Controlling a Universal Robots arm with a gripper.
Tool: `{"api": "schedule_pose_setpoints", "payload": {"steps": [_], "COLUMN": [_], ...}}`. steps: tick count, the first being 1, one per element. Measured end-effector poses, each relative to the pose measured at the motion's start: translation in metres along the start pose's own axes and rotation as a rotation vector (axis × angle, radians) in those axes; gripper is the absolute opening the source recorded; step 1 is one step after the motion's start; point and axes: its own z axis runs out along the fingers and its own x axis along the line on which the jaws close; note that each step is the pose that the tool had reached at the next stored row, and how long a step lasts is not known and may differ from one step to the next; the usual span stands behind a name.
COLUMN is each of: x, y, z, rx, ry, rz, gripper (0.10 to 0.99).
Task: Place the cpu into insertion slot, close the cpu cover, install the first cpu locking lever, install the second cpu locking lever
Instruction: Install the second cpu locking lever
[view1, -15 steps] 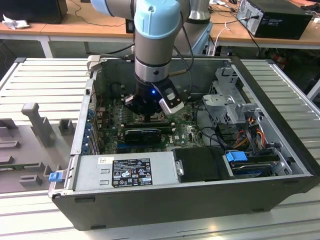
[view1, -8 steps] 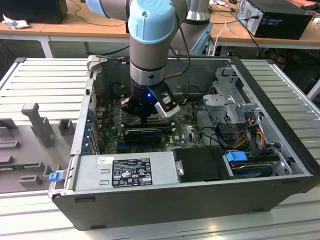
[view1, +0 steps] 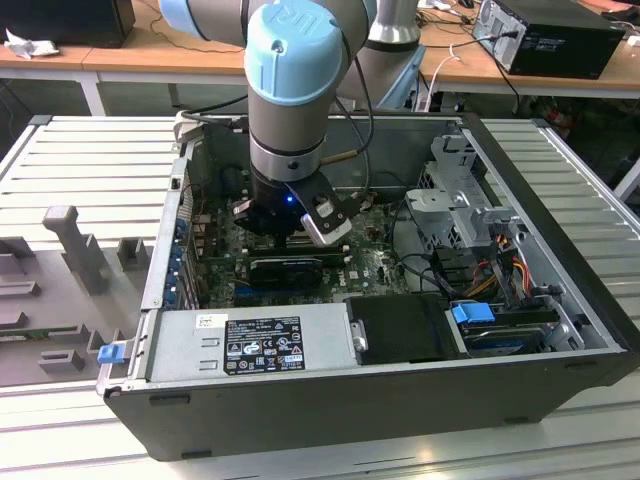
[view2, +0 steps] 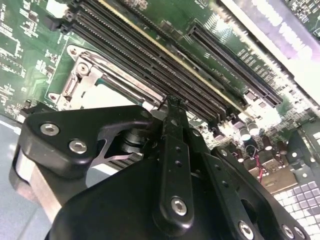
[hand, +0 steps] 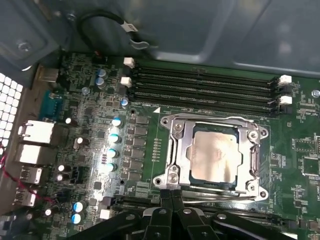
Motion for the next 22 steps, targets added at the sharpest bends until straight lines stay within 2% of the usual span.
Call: {"api": "schedule_pose_setpoints", "payload": {"steps": [1, 2, 10, 18, 22], "x": [0.002, 0.003, 0.0046, 0.0057, 0.0068], "y": [-0.0021, -0.003, -0.0034, 0.0022, 0.0051], "z": [-0.0002, 0.0, 0.0051, 0.0105, 0.0139], "rx": [-0.013, -0.018, -0.026, -0.034, -0.042], "ry": [-0.001, -0.0013, -0.0018, -0.0027, -0.0039], "rz": [-0.002, -0.003, -0.005, -0.005, -0.005], "gripper": [0.106, 0.106, 0.106, 0.106, 0.106]}}
